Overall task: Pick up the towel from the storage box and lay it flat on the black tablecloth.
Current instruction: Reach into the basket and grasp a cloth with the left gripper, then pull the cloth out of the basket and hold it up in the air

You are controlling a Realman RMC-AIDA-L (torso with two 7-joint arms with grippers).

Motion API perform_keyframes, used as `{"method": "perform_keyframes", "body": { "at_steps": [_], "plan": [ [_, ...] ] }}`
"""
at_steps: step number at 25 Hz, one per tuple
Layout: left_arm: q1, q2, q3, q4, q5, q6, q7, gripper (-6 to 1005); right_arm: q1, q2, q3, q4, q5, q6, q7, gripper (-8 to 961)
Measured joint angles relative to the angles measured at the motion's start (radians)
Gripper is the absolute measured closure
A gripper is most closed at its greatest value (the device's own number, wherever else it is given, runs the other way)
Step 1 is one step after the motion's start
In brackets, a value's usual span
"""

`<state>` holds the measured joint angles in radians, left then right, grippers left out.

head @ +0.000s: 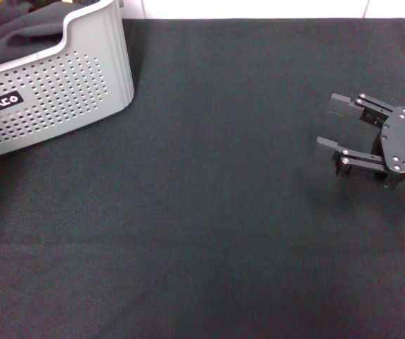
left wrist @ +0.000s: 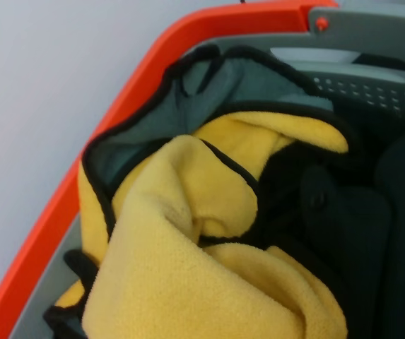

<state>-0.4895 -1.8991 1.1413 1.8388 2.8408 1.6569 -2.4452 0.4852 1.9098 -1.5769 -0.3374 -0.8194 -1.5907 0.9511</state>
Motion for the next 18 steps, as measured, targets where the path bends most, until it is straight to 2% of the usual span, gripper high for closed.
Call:
{"method": "perform_keyframes", "body": {
  "at_steps": [6, 18],
  "plan": [
    [-0.008, -0.001, -0.001, -0.036, -0.001, 0.005, 0.000, 742, 0.000, 0.000, 0.000, 0.000, 0.002, 0.000, 0.000, 114],
    [-0.033, -0.023, -0.072, -0.023, -0.004, 0.007, -0.005, 928, -0.022, 0.002, 0.025, 0.000, 0.001, -0.010, -0.004, 115]
  ]
}}
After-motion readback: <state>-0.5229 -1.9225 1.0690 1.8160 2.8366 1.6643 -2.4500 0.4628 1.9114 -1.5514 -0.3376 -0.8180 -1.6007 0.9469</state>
